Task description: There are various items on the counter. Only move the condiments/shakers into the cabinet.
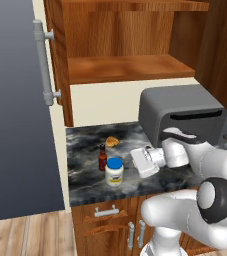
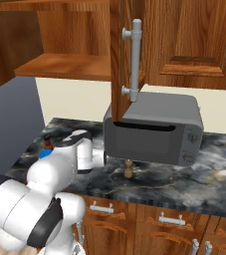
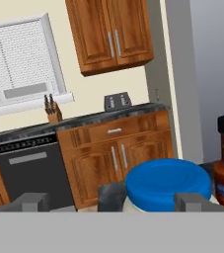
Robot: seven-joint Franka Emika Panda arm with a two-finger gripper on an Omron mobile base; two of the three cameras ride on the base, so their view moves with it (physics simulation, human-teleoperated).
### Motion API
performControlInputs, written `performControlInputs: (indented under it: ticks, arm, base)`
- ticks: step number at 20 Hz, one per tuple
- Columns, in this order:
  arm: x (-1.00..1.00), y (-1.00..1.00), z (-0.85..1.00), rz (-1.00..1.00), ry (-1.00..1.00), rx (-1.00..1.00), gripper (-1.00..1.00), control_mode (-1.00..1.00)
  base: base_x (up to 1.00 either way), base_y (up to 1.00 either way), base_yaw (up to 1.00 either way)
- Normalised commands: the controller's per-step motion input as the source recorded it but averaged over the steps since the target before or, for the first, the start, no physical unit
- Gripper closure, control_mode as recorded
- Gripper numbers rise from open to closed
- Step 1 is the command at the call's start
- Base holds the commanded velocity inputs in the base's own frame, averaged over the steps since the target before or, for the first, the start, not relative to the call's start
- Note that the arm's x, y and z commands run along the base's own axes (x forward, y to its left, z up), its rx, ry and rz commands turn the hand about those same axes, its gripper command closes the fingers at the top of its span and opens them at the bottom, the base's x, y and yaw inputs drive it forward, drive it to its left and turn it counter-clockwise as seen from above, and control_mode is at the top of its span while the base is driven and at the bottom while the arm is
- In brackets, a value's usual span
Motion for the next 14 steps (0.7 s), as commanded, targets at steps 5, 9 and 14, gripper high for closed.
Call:
performControlInputs:
  ticks: [5, 9, 14]
  arm:
    - [0.2, 0.06, -0.13, 0.0, 0.0, 0.0, -1.0, -1.0]
    - [0.25, 0.0, -0.09, 0.0, 0.0, 0.0, -1.0, -1.0]
    - [0.23, 0.0, -0.09, 0.0, 0.0, 0.0, -1.0, -1.0]
  base:
    - [0.0, 0.0, 0.0]
    - [0.0, 0.0, 0.0]
    - [0.0, 0.0, 0.0]
